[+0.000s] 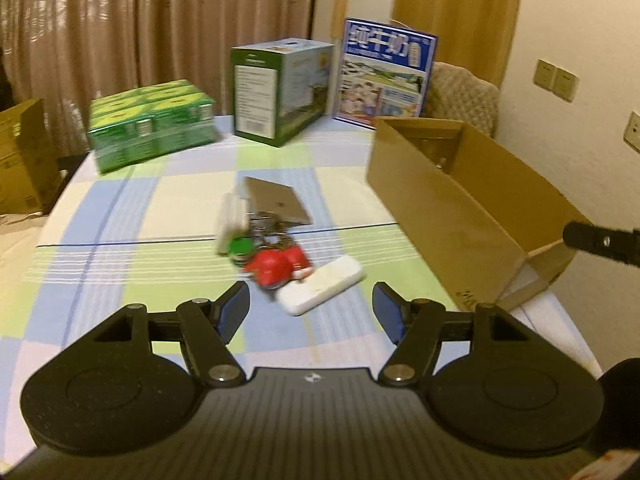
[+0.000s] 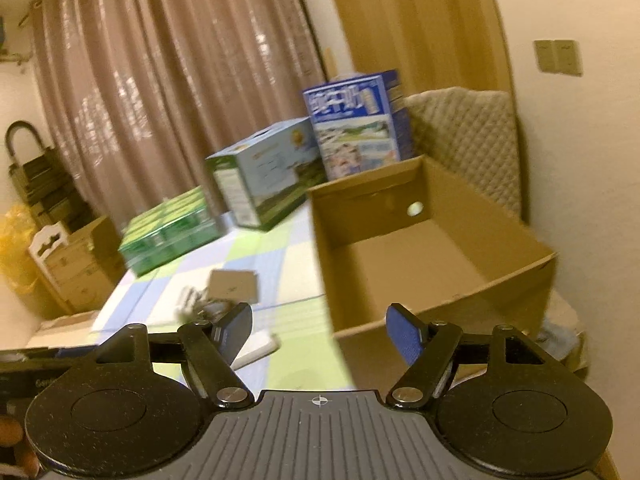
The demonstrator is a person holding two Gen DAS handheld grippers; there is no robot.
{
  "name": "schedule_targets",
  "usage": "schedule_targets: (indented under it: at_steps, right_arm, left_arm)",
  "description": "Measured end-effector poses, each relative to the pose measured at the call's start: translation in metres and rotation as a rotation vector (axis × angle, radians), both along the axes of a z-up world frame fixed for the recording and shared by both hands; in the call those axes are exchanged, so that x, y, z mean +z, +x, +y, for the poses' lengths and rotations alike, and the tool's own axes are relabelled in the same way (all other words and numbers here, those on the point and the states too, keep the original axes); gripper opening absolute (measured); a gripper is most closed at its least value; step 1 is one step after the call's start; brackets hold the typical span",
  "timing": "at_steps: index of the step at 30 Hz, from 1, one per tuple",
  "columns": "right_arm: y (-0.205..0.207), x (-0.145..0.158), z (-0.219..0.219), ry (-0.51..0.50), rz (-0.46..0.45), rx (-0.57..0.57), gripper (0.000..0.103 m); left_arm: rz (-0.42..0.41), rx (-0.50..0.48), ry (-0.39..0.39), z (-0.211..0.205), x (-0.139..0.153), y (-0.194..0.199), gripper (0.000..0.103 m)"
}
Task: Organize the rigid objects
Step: 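Withdraw both tools from the cardboard box back over the remaining items, then grasp the red toy figure with the left gripper while the right grasps the white stick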
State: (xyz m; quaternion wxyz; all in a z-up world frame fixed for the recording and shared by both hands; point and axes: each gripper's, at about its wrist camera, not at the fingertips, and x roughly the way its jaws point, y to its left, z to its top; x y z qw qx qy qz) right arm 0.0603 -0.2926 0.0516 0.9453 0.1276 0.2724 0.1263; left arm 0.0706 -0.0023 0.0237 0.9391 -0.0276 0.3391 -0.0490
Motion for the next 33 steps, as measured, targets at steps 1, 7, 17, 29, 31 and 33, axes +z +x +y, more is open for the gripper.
schedule_targets:
  at_steps: [1, 7, 17, 29, 31, 33]
  right_arm:
    - [-0.001, -0.001, 0.006, -0.001, 0.004, 0.01, 0.071]
    - [-0.005, -0.007, 0.038, -0.029, 0.024, 0.078, 0.071]
    - [0.004, -0.03, 0.072, -0.104, 0.058, 0.177, 0.072]
    - [0.051, -0.069, 0.098, -0.167, 0.095, 0.255, 0.071]
    - [0.061, -0.077, 0.103, -0.181, 0.095, 0.276, 0.071]
    - [0.072, -0.086, 0.109, -0.194, 0.096, 0.3, 0.071]
  left_arm:
    - [-0.002, 0.009, 0.001, 0.005, 0.001, -0.001, 0.064]
    - [-0.016, 0.041, 0.006, 0.028, 0.006, -0.009, 0.064]
    - [-0.004, 0.016, 0.041, 0.041, -0.001, -0.001, 0.064]
    - [0.027, -0.149, 0.116, 0.047, -0.044, 0.048, 0.064]
    - [0.03, -0.178, 0.129, 0.047, -0.053, 0.06, 0.064]
    - [0.029, -0.212, 0.139, 0.045, -0.062, 0.071, 0.064]
